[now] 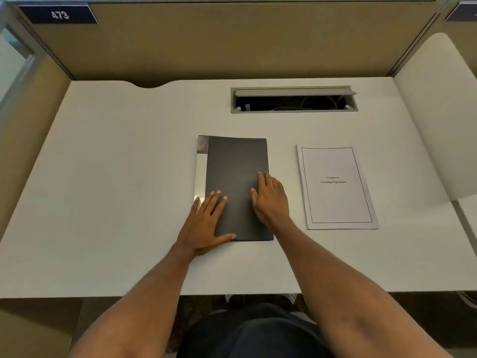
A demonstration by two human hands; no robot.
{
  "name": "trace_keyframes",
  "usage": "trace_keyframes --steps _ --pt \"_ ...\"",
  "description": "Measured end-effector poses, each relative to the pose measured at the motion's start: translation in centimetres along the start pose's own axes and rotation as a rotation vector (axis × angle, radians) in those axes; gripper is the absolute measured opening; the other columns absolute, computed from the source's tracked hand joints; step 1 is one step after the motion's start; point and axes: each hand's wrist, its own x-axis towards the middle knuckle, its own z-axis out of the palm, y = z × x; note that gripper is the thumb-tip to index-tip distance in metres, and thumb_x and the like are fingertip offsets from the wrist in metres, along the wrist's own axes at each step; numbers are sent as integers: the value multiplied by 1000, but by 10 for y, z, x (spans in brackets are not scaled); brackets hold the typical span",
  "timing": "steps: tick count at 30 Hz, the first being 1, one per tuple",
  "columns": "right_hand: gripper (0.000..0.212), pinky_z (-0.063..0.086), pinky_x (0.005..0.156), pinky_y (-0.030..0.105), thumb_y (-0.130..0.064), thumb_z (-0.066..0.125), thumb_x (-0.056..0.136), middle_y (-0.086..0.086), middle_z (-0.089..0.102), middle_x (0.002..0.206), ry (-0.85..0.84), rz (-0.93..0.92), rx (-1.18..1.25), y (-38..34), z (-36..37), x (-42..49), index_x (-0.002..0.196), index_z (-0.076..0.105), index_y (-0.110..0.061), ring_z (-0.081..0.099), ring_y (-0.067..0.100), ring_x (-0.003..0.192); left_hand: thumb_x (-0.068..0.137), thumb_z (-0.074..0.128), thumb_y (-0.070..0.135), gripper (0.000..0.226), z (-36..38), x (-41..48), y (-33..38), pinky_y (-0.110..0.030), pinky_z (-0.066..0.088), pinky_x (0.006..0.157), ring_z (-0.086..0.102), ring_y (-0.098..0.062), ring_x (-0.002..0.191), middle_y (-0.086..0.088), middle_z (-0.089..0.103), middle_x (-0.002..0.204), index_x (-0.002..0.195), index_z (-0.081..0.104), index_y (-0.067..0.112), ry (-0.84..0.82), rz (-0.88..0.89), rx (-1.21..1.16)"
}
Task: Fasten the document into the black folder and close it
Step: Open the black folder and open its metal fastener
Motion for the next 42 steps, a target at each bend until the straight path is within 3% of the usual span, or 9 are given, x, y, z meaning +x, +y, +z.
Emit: trace_keyframes --steps 5,15,21,24,30,33,36,38,42 --pt "58 28 125 43 -41 30 108 12 32 163 -4 11 -25 -4 -1 0 158 27 -13 35 31 149 87 37 84 103 9 -21 -9 -48 11 131 0 -22 162 -2 2 175 166 11 24 -37 29 121" --pt "47 42 113 43 -39 30 108 12 51 144 25 22 35 -6 -8 6 142 46 -11 52 31 131 96 58 57 72 16 -38 -5 -46 46 114 52 -31 141 -10 51 155 152 50 12 89 8 205" --pt "49 44 104 39 -41 28 108 6 63 129 132 329 778 13 -28 18 130 60 -11 59 26 121 102 58 37 55 24 -50 -2 -46 52 109 60 -36 133 -18 59 147 145 56 1 229 36 213" --pt "47 47 107 42 -38 27 108 4 65 130 226 512 1086 20 -31 19 126 63 -14 62 22 117 109 34 35 54 25 -55 0 -44 53 108 62 -35 131 -18 61 144 143 57 0 297 21 134" --pt "39 47 109 45 -27 37 108 10 58 141 135 217 547 -1 -7 6 139 54 -10 57 29 128 109 34 33 52 19 -68 -1 -23 37 116 51 -23 142 -9 49 158 153 44 7 346 -107 -314" --pt "58 45 113 49 -40 47 104 7 36 162 -75 -50 258 -31 8 5 156 33 -18 45 29 141 107 30 39 57 18 -75 0 -3 20 116 35 -7 149 3 37 165 160 34 18 338 -215 -544" --pt "85 35 121 50 -49 57 98 9 13 171 -178 -113 67 -59 23 6 163 12 -19 24 31 154 110 32 32 50 16 -80 3 -4 27 115 35 9 145 10 38 162 159 31 24 385 -257 -683" --pt "93 24 126 48 -55 58 95 12 5 171 -237 -115 -53 -67 30 6 164 6 -19 13 33 158 110 35 29 45 14 -82 4 -7 38 111 46 8 136 10 48 153 154 38 23 433 -313 -760" --pt "95 14 128 49 -58 59 95 13 -2 172 -286 -112 -183 -71 37 5 164 5 -22 2 35 159 108 45 25 16 9 -85 6 -11 51 71 65 -12 89 4 65 103 112 59 19 636 -518 -887"
